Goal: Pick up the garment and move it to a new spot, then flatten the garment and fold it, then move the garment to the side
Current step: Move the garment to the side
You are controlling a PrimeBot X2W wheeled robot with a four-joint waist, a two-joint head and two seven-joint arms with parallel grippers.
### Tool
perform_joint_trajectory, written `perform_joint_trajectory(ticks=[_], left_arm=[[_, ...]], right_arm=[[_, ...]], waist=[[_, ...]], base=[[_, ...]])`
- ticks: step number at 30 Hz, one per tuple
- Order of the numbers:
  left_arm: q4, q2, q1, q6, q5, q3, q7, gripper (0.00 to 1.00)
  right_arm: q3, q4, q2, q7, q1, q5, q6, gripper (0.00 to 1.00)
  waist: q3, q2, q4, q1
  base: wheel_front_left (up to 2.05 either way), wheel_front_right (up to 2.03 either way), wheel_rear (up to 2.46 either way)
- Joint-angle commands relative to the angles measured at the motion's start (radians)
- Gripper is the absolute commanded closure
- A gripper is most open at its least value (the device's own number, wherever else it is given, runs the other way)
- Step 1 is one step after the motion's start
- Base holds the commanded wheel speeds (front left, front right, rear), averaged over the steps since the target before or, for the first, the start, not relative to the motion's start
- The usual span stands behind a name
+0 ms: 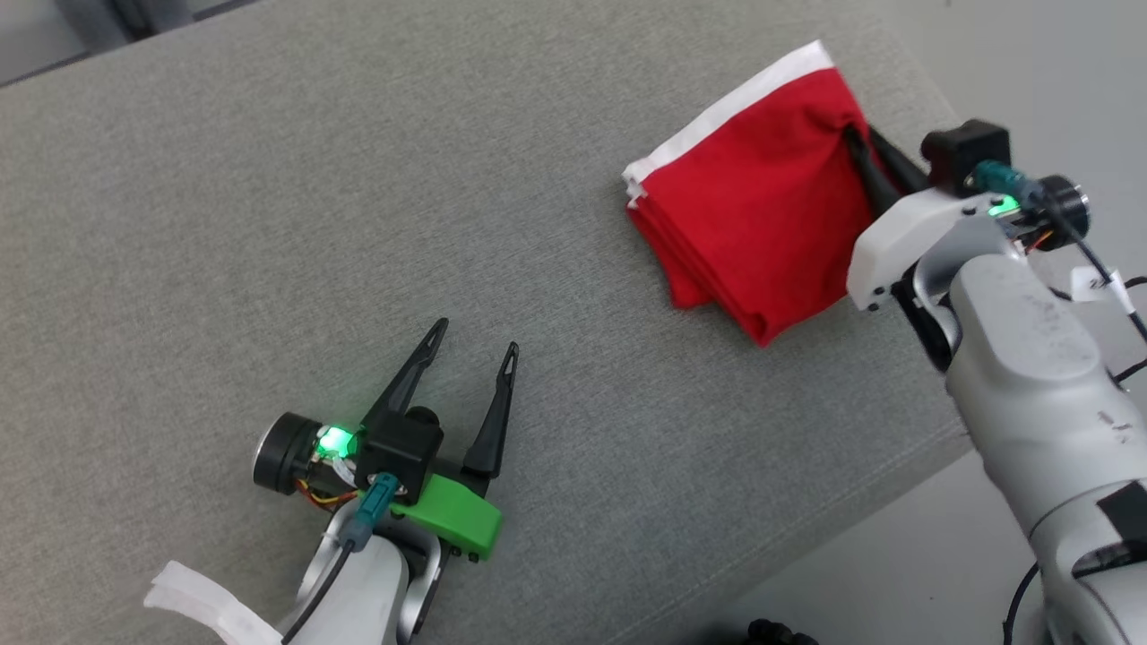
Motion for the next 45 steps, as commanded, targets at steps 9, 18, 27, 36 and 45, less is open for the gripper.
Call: perform_joint_trajectory(ticks=[9,18,27,36,45], left_arm=[[-0.01,0.021,-0.076,-0.017,0.025,-0.009,0.0,0.0],[0.011,0.021,-0.081,-0.014,0.012,0.003,0.001,0.0],[0.002,0.003,-0.047,0.021,-0.015,0.049,0.001,0.0],[0.002,-0.008,-0.004,0.07,-0.066,0.17,0.0,0.0],[0.009,-0.01,0.062,0.09,-0.098,0.271,0.0,0.0]], right_arm=[[-0.162,0.183,-0.169,0.002,-0.205,-0.195,-0.002,1.0],[-0.439,0.138,-0.198,0.001,-0.223,-0.389,-0.002,0.0],[-0.503,-0.191,0.002,-0.001,-0.118,-0.359,-0.002,0.0],[-0.31,-0.459,0.062,0.0,0.092,-0.129,-0.002,0.0],[-0.231,-0.491,0.081,0.0,0.333,-0.049,-0.002,0.0]], waist=[[0.157,-0.0001,0.152,0.0],[0.161,-0.0001,0.188,0.0],[0.06,-0.0001,0.217,0.0],[-0.055,-0.0001,0.279,0.0],[-0.143,-0.0001,0.344,0.0]], base=[[0.0,0.0,0.0],[0.0,0.0,0.0],[0.0,0.0,0.0],[0.0,0.0,0.0],[0.0,0.0,0.0]])
